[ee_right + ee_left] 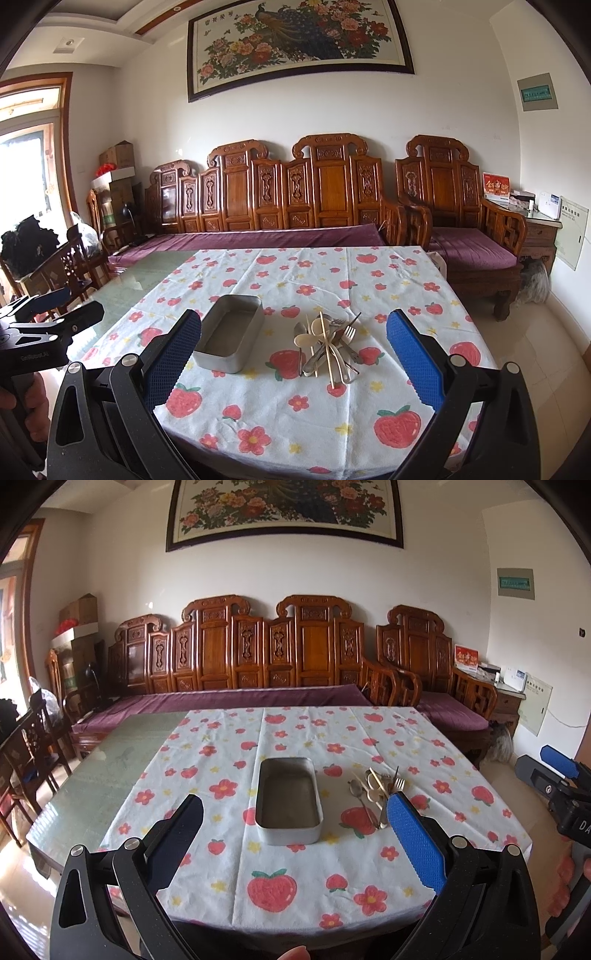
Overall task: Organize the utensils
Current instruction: 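Move both tools forward toward the utensil pile beside the grey tray, then grasp the wooden spoon with the left tool and lift it toward the tray, then grasp a bamboo chopstick with the right tool while the left tool holds the wooden spoon over the tray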
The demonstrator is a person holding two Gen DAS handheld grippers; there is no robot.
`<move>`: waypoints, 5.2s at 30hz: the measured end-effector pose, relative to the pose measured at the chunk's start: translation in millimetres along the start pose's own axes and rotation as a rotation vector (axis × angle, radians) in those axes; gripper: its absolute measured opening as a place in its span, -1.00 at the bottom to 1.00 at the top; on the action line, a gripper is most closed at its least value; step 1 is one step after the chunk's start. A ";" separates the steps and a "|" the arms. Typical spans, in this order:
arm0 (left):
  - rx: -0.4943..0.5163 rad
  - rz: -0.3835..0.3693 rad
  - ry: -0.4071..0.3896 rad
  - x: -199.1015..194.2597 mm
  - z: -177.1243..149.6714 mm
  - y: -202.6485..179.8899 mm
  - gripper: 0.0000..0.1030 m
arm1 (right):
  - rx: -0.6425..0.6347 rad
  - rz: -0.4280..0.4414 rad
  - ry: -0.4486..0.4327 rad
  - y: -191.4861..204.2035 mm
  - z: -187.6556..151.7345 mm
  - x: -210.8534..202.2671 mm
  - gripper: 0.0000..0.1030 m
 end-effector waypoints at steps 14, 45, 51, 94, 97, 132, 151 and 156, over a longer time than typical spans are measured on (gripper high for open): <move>0.021 -0.025 0.158 79.1 -35.5 1.1 0.88 | 0.007 -0.051 0.141 -33.9 -43.1 85.2 0.95; 0.130 -0.244 0.314 243.3 -22.8 -62.2 0.88 | -0.027 -0.043 0.363 -106.6 -78.8 213.4 0.76; 0.153 -0.276 0.384 287.0 -23.3 -82.7 0.55 | -0.027 -0.016 0.405 -106.6 -98.4 225.1 0.66; 0.131 -0.267 0.345 293.7 -0.4 -85.0 -0.99 | -0.056 -0.004 0.435 -100.6 -108.6 228.6 0.64; 0.109 -0.276 0.332 283.2 -7.5 -75.1 -0.99 | -0.035 0.024 0.460 -93.7 -114.5 233.8 0.40; 0.020 -0.376 0.224 247.1 -23.9 -29.2 -0.98 | -0.193 0.117 0.675 -85.3 -115.4 359.9 -0.59; 0.019 -0.355 0.221 249.9 -23.5 -26.2 -0.98 | -0.334 0.156 0.719 -69.3 -114.4 361.5 -0.64; 0.014 -0.354 0.218 248.7 -22.7 -24.3 -0.98 | -0.354 0.181 0.724 -61.4 -118.2 359.7 -0.72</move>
Point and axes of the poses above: each gripper's, at about its wrist camera, not at the fingertips, and x roughly the way its jaws point, y to its left, z to its top, the point moved 3 cm from there along x, roughly the way its jaws point, and after that the axes turned 5 degrees about -z, right-handed, at the moved point
